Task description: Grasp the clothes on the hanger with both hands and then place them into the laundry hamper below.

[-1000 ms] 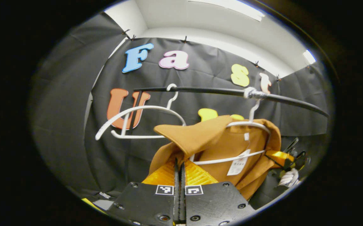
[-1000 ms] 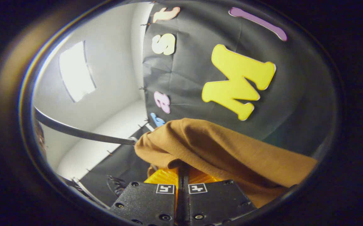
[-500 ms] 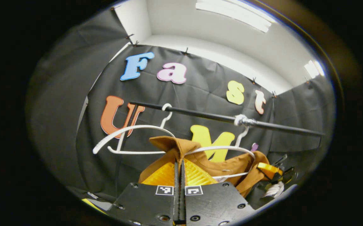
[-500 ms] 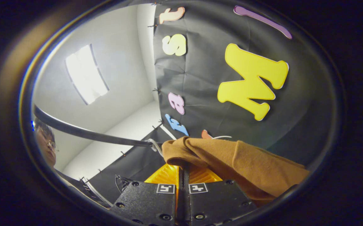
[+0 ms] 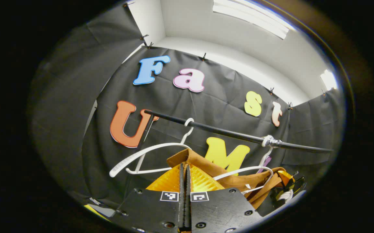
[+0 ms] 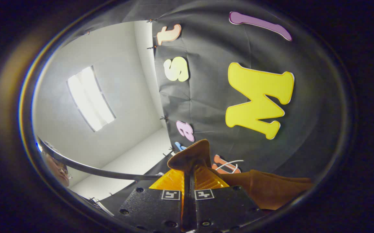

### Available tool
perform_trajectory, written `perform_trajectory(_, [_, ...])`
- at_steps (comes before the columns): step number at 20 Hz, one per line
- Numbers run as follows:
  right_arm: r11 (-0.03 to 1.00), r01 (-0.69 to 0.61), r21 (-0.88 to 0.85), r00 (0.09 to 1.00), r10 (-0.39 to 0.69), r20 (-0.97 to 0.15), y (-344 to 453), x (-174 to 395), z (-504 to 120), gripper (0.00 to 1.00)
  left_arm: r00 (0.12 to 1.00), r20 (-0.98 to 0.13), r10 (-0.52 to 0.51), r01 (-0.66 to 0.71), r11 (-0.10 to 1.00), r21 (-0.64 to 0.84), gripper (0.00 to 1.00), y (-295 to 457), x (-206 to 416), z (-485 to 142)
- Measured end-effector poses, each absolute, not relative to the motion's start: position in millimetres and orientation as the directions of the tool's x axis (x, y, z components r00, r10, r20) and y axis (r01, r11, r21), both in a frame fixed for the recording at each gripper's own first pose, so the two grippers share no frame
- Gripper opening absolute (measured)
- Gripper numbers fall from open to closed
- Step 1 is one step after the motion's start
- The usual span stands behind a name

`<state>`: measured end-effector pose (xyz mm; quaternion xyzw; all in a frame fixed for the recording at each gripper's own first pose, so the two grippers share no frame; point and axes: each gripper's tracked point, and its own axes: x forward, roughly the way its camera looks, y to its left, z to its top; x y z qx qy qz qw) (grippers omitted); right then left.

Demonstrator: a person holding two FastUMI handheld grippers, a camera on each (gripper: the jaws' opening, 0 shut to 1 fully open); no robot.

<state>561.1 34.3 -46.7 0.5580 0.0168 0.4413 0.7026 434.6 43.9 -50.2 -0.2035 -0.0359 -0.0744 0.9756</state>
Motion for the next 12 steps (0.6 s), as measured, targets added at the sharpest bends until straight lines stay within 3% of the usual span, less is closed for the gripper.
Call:
perform_trajectory(1, [-0.021, -0.593, 0.805, 0.615, 0.634, 0.469, 33, 563, -44, 0.02, 0.985, 0.089, -0.150, 0.174, 0.899, -0.402, 0.05, 43, 436, -53])
perform_trajectory(2, [-0.060, -0.582, 0.811, 0.609, 0.629, 0.484, 28, 566, -40, 0.03, 0.981, 0.088, -0.171, 0.192, 0.884, -0.426, 0.00, 42, 439, -54])
perform_trajectory(4, [-0.102, -0.548, 0.830, 0.621, 0.615, 0.486, 18, 577, -42, 0.03, 0.975, 0.077, -0.206, 0.218, 0.863, -0.456, 0.05, 42, 444, -55])
perform_trajectory(5, [-0.109, -0.544, 0.832, 0.620, 0.615, 0.487, 15, 580, -43, 0.03, 0.972, 0.077, -0.223, 0.233, 0.860, -0.455, 0.00, 39, 443, -55])
perform_trajectory(6, [-0.119, -0.546, 0.829, 0.616, 0.614, 0.494, 13, 580, -42, 0.02, 0.968, 0.082, -0.236, 0.247, 0.861, -0.445, 0.05, 39, 442, -54])
perform_trajectory(7, [-0.140, -0.550, 0.823, 0.602, 0.616, 0.508, 10, 577, -37, 0.02, 0.964, 0.086, -0.253, 0.265, 0.859, -0.439, 0.00, 39, 443, -53])
perform_trajectory(9, [-0.143, -0.538, 0.831, 0.605, 0.620, 0.499, 7, 585, -35, 0.02, 0.953, 0.093, -0.288, 0.298, 0.841, -0.451, 0.00, 37, 448, -49])
perform_trajectory(10, [-0.104, -0.542, 0.834, 0.609, 0.635, 0.475, 7, 587, -37, 0.02, 0.951, 0.089, -0.297, 0.304, 0.837, -0.455, 0.05, 38, 451, -48])
perform_trajectory(11, [-0.039, -0.559, 0.828, 0.618, 0.647, 0.448, 10, 590, -39, 0.02, 0.952, 0.080, -0.297, 0.301, 0.842, -0.447, 0.00, 40, 452, -48])
perform_trajectory(12, [0.031, -0.574, 0.818, 0.632, 0.652, 0.419, 9, 595, -39, 0.02, 0.951, 0.074, -0.302, 0.303, 0.847, -0.436, 0.05, 42, 454, -48])
